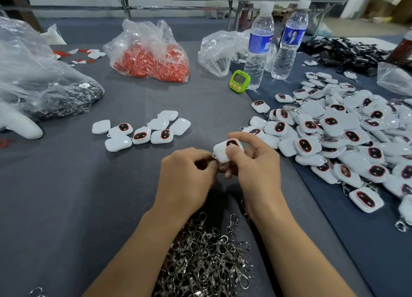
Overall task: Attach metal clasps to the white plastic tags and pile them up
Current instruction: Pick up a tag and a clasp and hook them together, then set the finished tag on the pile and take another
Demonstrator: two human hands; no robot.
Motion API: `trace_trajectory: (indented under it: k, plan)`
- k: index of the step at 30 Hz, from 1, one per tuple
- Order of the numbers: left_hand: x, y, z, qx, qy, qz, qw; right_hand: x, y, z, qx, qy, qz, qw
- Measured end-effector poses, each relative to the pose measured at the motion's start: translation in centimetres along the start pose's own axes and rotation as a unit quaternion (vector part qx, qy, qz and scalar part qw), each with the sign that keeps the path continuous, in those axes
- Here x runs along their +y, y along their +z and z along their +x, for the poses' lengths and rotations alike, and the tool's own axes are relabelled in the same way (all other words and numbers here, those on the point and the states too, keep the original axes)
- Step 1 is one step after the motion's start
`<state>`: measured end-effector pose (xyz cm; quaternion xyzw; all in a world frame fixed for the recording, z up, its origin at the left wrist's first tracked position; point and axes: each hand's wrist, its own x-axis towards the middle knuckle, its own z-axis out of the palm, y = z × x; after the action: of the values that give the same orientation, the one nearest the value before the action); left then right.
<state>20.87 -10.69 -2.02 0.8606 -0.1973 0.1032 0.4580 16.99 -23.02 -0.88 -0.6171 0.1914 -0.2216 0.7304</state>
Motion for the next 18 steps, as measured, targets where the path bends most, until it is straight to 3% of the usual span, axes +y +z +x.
trace_trajectory:
  k: [4, 11, 18]
  plan:
    - [-0.2, -0.2, 0.6, -0.085, -0.095, -0.158, 0.979, -0.1, -0.1, 0.3, -0.005, 0.056, 0.096, 0.994]
    - [-1.0, -0.1, 0.9, -0.029, -0.11, -0.169, 0.979, 0.0, -0.6, 0.7, -0.007, 0.094, 0.131, 0.987]
    - [-0.8, -0.2, 1.0, 0.047, -0.105, -0.166, 0.979, 0.4, -1.1, 0.9, -0.046, 0.073, 0.051, 0.995]
